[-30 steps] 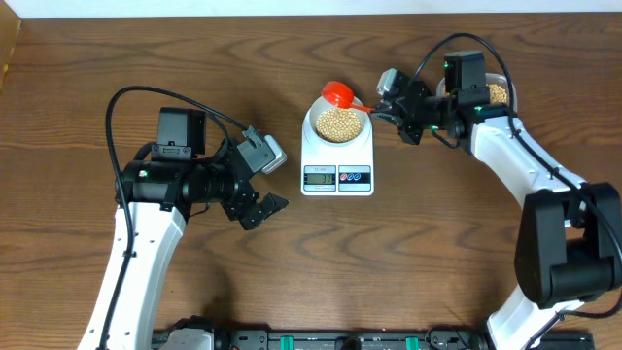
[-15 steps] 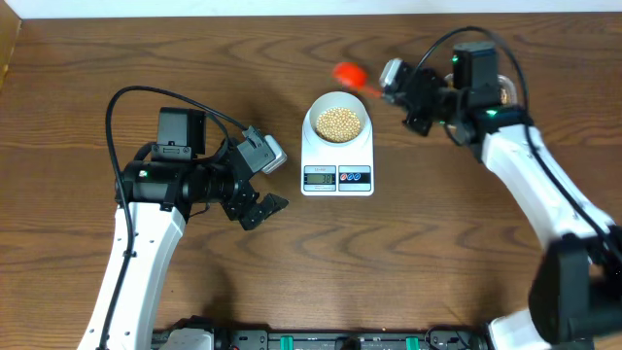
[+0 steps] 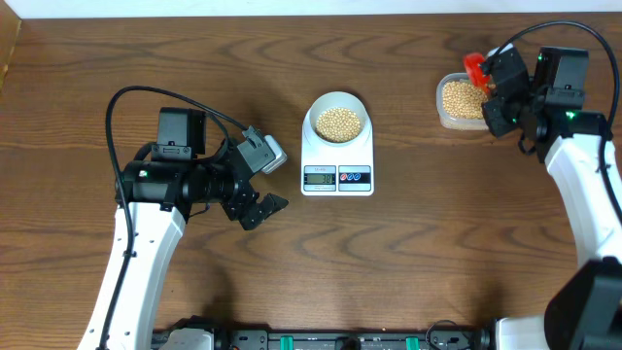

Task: Scoop item into bowl and weigh 50g on scale
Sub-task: 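Carry the empty red scoop right back to the soybean tub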

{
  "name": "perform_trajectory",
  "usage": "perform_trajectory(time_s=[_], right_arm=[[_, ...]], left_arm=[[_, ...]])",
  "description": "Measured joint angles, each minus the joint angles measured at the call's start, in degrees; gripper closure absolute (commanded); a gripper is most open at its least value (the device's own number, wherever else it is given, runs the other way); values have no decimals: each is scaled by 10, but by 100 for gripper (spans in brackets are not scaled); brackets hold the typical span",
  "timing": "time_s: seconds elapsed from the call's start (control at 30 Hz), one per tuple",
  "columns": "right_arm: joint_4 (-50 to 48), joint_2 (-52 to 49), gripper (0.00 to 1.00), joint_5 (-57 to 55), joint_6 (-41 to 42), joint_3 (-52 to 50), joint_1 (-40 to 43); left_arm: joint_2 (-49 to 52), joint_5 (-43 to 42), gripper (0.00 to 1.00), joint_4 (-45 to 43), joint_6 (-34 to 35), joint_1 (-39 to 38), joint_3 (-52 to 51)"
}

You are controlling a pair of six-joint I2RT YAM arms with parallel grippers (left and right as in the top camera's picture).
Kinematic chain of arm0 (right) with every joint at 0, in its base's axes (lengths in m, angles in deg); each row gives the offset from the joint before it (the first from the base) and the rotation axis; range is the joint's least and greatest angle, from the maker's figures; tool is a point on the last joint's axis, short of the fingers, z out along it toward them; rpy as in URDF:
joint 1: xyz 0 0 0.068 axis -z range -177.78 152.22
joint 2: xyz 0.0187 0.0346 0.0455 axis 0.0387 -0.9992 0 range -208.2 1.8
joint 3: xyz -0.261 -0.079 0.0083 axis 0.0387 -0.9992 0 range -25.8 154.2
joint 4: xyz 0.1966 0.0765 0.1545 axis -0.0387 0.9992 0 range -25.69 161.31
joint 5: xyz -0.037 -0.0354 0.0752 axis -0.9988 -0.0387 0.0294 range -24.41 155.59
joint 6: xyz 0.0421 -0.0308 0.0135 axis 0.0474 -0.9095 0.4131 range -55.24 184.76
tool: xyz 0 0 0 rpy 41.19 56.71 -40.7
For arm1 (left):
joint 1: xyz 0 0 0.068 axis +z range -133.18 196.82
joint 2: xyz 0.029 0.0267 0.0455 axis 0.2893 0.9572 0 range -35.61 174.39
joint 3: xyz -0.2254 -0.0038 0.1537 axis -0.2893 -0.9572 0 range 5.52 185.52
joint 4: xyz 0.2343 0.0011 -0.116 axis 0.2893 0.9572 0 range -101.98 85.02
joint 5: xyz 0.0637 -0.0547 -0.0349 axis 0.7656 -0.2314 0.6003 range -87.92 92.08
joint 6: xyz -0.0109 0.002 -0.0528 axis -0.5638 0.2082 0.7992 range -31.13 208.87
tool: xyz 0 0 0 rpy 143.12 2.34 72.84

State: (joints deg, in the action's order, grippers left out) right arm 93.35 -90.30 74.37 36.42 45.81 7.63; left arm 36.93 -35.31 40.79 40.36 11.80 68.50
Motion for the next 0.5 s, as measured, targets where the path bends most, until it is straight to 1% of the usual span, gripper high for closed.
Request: perform_trajectory(time_s=[0.27, 0.4, 0.5], right_arm=[[-16, -73, 99, 4, 33, 0, 42], [-9, -102, 99, 29, 56, -1, 45], [-10, -105, 99, 39, 72, -1, 45]], left_arm=[[0, 0, 1, 0, 0, 0, 0], [0, 0, 1, 0, 0, 0, 0], [0, 0, 1, 0, 0, 0, 0]])
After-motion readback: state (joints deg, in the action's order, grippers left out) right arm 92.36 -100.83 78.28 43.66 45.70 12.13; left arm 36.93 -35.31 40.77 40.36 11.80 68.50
